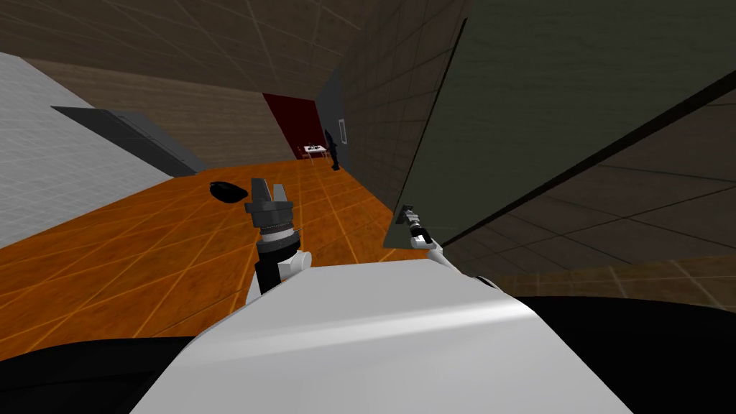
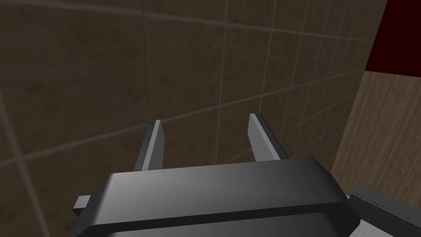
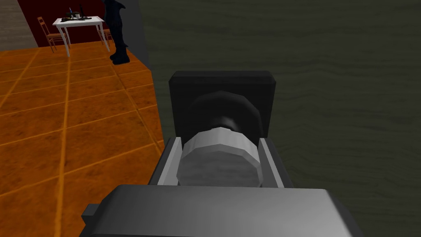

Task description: Pull the door open

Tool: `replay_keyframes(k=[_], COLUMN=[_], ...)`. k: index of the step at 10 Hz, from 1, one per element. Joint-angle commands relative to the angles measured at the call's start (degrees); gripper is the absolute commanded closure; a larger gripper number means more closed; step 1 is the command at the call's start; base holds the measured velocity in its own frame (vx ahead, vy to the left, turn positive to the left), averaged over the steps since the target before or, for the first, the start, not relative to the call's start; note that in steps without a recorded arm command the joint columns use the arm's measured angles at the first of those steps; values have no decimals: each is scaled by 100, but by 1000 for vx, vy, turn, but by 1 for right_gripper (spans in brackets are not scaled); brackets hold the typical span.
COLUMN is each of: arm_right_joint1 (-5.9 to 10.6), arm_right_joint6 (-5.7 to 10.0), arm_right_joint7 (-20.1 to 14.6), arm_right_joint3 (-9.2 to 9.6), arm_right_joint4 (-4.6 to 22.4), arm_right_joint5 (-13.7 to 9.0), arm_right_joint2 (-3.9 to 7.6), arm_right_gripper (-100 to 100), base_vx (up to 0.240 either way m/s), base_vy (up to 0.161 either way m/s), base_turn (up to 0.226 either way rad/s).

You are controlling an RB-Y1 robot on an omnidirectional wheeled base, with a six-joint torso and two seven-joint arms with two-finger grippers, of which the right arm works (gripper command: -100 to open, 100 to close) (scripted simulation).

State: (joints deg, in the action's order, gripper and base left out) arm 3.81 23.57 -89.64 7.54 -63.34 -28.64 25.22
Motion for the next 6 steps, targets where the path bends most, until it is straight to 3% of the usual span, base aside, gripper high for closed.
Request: replay_keyframes(k=[1, 2, 6], arm_right_joint1=[0, -186, -688], arm_right_joint6=[0, 131, 535], arm_right_joint7=[0, -171, -622], arm_right_joint3=[0, 206, 759], arm_right_joint4=[0, -184, -749], arm_right_joint5=[0, 65, 244], arm_right_joint2=[0, 190, 762], arm_right_gripper=[100, 100, 100], base_vx=[-52, -9, 8], base_vy=[-8, 7, 9], base_turn=[5, -133, -171])
